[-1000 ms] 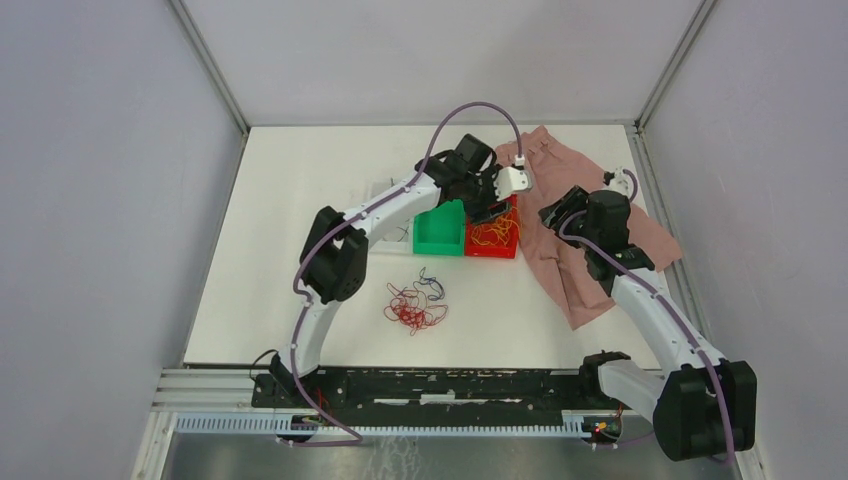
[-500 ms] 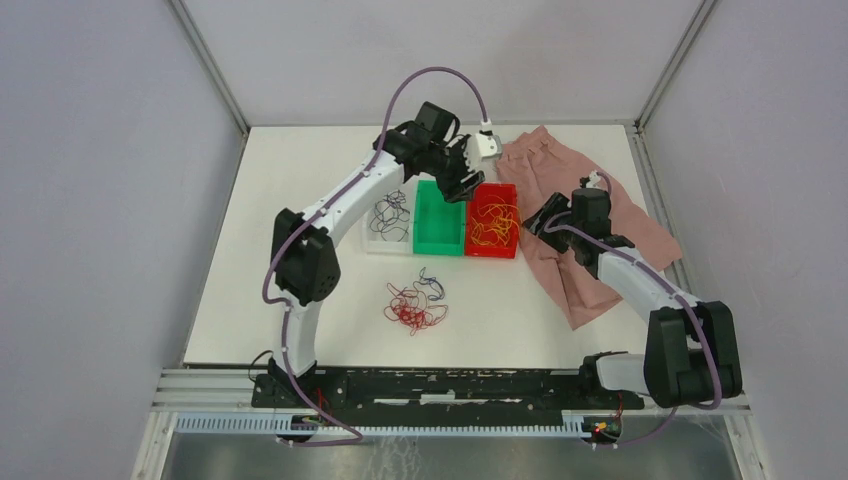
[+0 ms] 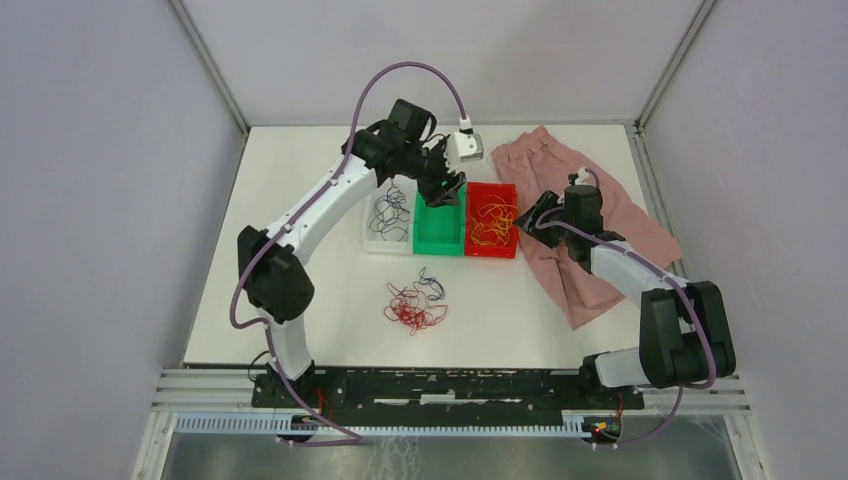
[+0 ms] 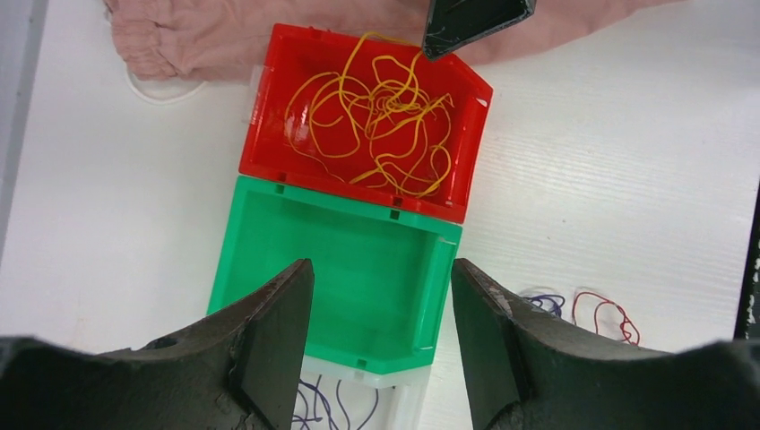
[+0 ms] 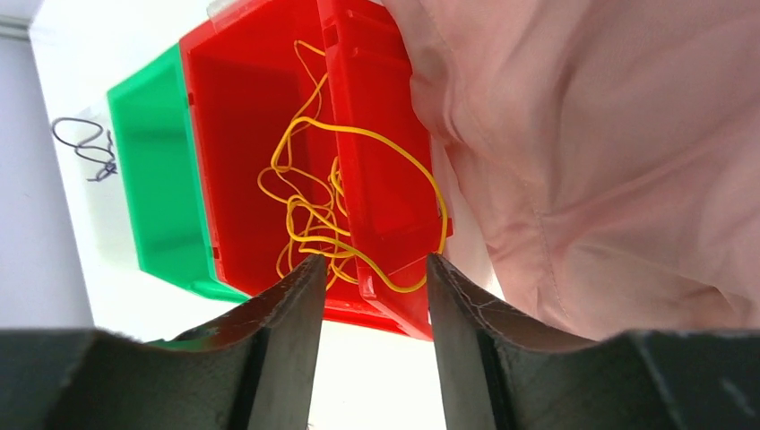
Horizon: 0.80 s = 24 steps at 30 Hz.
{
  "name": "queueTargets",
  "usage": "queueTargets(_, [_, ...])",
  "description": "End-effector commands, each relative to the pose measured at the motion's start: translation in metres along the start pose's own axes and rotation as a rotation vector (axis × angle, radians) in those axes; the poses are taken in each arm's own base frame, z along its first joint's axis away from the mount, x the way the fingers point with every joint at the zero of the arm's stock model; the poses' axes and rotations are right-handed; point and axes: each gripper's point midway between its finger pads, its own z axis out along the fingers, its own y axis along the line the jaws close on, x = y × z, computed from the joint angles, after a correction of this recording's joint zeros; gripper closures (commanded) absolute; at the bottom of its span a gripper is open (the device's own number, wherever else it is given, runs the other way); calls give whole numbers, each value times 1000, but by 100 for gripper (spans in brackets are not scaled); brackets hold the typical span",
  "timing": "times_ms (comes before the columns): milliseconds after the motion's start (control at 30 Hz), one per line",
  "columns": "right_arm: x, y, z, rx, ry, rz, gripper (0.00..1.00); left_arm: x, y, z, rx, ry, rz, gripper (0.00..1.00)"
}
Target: Untangle the cables
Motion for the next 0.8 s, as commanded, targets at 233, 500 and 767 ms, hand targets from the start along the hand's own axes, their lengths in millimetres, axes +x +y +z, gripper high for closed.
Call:
queueTargets(233, [-10,26,10,17,-18,-198,65,-21,-11,-29,-26,-75,-8,36])
queueTargets(500, [-11,29,7,91,-24,-317,92,-20,-10,-43,-48,-89,-14,36])
queueTargets(767, [-13,46,1,127,-44,-443,100,-14,-6,-56,-67,-103,-24,36])
